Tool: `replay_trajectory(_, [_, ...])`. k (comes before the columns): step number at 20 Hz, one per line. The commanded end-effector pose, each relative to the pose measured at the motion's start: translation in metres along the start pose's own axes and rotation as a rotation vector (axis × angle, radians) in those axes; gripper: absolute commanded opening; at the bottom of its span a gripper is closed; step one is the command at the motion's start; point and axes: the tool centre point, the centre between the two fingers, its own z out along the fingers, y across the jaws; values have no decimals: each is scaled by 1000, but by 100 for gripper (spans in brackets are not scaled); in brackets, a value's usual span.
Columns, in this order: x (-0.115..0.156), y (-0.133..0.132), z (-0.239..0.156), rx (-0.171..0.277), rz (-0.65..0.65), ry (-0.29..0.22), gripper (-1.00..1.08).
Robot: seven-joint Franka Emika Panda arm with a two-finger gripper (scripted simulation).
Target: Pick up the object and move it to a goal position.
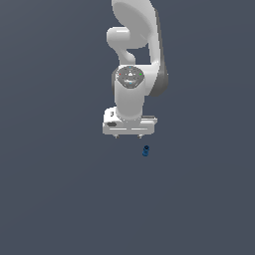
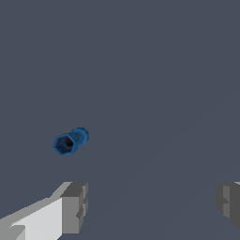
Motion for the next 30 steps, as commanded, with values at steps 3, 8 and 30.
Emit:
replay_trajectory(3, [0, 0, 1, 0, -1, -2, 100])
replay_trajectory(8, [-1, 6, 6, 6, -6, -19, 100])
replay_trajectory(30, [11, -53, 38, -2, -325, 24, 100])
